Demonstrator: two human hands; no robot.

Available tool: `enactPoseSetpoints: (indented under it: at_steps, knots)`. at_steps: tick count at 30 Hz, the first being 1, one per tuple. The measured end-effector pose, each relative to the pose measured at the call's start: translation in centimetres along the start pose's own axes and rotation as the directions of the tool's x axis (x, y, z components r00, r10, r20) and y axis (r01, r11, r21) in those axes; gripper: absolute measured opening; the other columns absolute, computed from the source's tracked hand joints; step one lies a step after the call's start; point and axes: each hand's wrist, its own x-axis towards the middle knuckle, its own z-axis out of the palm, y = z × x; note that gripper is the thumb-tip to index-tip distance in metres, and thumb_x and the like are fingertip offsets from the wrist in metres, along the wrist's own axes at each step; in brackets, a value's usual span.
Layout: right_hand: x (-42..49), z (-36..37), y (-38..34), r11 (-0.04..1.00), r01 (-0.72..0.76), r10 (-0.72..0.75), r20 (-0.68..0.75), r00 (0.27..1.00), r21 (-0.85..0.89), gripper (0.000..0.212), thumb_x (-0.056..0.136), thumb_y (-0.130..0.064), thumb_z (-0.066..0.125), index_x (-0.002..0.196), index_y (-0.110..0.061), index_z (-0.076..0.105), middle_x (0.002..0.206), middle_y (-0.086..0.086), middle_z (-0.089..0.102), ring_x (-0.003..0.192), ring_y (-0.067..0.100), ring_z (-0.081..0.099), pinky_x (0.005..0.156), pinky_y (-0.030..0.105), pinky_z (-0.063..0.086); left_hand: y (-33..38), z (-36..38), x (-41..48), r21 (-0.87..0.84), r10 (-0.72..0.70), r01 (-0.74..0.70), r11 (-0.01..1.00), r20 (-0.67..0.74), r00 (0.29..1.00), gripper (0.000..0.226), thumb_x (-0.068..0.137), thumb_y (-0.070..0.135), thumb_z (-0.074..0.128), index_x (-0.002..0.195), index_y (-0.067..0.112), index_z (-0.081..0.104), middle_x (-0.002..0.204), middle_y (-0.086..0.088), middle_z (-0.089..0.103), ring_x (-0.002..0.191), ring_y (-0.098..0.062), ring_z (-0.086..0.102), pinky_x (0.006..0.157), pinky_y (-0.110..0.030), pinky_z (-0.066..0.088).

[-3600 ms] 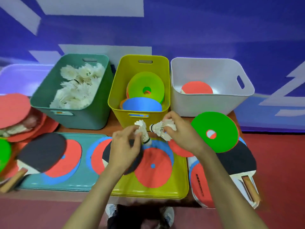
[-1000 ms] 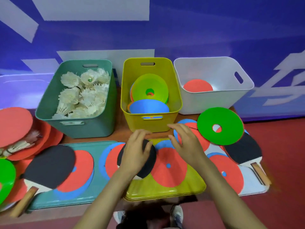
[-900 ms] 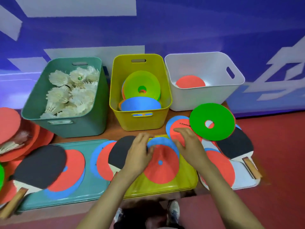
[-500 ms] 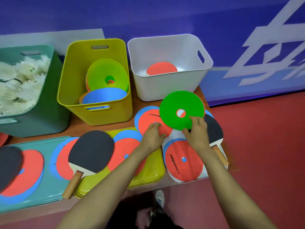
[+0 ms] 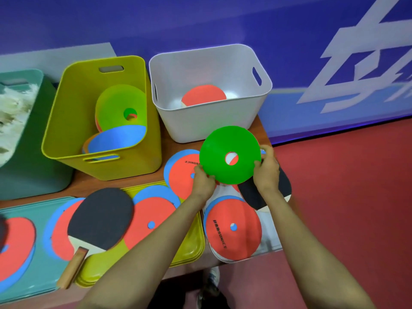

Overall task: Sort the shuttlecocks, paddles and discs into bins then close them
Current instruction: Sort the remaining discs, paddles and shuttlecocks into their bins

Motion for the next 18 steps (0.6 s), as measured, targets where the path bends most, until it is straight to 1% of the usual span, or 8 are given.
enactPoseSetpoints:
  at_steps: [2, 3, 6, 9, 11, 13, 16, 18]
  knots:
    - [-1.0, -0.3, 0.4, 0.996, 0.015, -0.013, -0.027, 1.000, 0.086, 0.040, 0.088, 0.005, 0.048, 0.121, -0.017, 0.048, 0.097, 0.005, 0.062, 0.088, 0.025, 0.058, 0.069, 0.031, 0.040, 0.1, -0.1, -0.3, -0.141, -0.016, 0.004, 0.990, -0.083, 0.996, 0.029, 0.090, -0.002, 0.047, 0.111, 0.011, 0.032, 0.090, -0.006, 0.055, 0.094, -0.031, 0.059, 0.082, -0.043, 0.051]
    - [-1.6, -0.3, 0.6, 0.991, 0.019, -0.015, -0.031, 0.999, 0.134, 0.039, 0.089, 0.005, 0.048, 0.120, -0.018, 0.049, 0.094, 0.000, 0.061, 0.088, 0.026, 0.060, 0.069, 0.031, 0.042, 0.2, -0.3, -0.5, -0.182, -0.008, -0.017, 0.983, -0.133, 0.991, 0.027, 0.092, 0.000, 0.048, 0.111, 0.010, 0.032, 0.085, -0.002, 0.052, 0.090, -0.028, 0.058, 0.079, -0.041, 0.050]
    - [-3.3, -0.1, 0.9, 0.965, 0.027, -0.021, -0.026, 0.999, 0.262, 0.037, 0.089, 0.003, 0.049, 0.114, -0.025, 0.052, 0.093, -0.010, 0.060, 0.087, 0.025, 0.063, 0.073, 0.038, 0.050, 1.1, -1.4, -1.6, -0.264, 0.022, -0.086, 0.961, -0.237, 0.971, 0.031, 0.094, 0.004, 0.049, 0.121, 0.004, 0.035, 0.100, -0.007, 0.057, 0.094, -0.023, 0.057, 0.080, -0.033, 0.046]
    - [-4.4, 0.3, 0.1, 0.955, 0.015, -0.009, -0.021, 1.000, 0.297, 0.030, 0.089, 0.000, 0.052, 0.107, -0.024, 0.052, 0.094, -0.002, 0.062, 0.080, 0.022, 0.064, 0.078, 0.046, 0.053, 1.5, -3.3, -2.8, -0.314, 0.081, -0.172, 0.934, -0.282, 0.956, 0.027, 0.091, -0.001, 0.051, 0.115, 0.010, 0.045, 0.107, -0.013, 0.065, 0.092, -0.023, 0.062, 0.083, -0.036, 0.049]
    - [-4.6, 0.5, -0.5, 0.957, 0.028, -0.026, -0.012, 1.000, 0.290, 0.018, 0.091, -0.006, 0.054, 0.102, -0.019, 0.053, 0.086, 0.004, 0.064, 0.077, 0.024, 0.064, 0.077, 0.047, 0.053, 2.0, -5.1, -4.1, -0.299, 0.155, -0.259, 0.918, -0.330, 0.931, 0.027, 0.088, -0.002, 0.056, 0.098, 0.021, 0.047, 0.096, -0.012, 0.068, 0.082, -0.018, 0.062, 0.079, -0.037, 0.049]
    - [-4.8, 0.6, -1.4, 0.954, 0.070, -0.070, -0.010, 0.997, 0.293, 0.009, 0.092, -0.016, 0.055, 0.096, -0.024, 0.054, 0.078, 0.010, 0.064, 0.076, 0.029, 0.064, 0.073, 0.052, 0.053, 2.8, -7.0, -5.5, -0.247, 0.250, -0.359, 0.900, -0.382, 0.890, 0.031, 0.084, -0.002, 0.063, 0.088, 0.025, 0.047, 0.081, -0.004, 0.065, 0.072, -0.012, 0.058, 0.072, -0.034, 0.047]
    - [-4.8, 0.6, -3.9, 0.934, 0.112, -0.109, -0.027, 0.994, 0.339, 0.002, 0.093, -0.022, 0.057, 0.092, -0.023, 0.055, 0.074, -0.002, 0.061, 0.073, 0.021, 0.064, 0.073, 0.052, 0.055, 4.0, -10.2, -7.4, -0.152, 0.330, -0.442, 0.884, -0.466, 0.821, 0.034, 0.077, 0.006, 0.073, 0.084, 0.029, 0.050, 0.080, -0.013, 0.066, 0.072, -0.018, 0.060, 0.067, -0.036, 0.050]
    - [-4.9, 0.9, -6.3, 0.911, 0.135, -0.138, -0.019, 0.990, 0.390, 0.005, 0.092, -0.020, 0.059, 0.094, -0.021, 0.054, 0.077, -0.007, 0.059, 0.074, 0.016, 0.062, 0.076, 0.050, 0.055, 4.6, -12.5, -8.2, -0.099, 0.357, -0.469, 0.878, -0.519, 0.777, 0.035, 0.074, 0.011, 0.078, 0.084, 0.032, 0.052, 0.081, -0.011, 0.069, 0.075, -0.022, 0.065, 0.068, -0.038, 0.052]
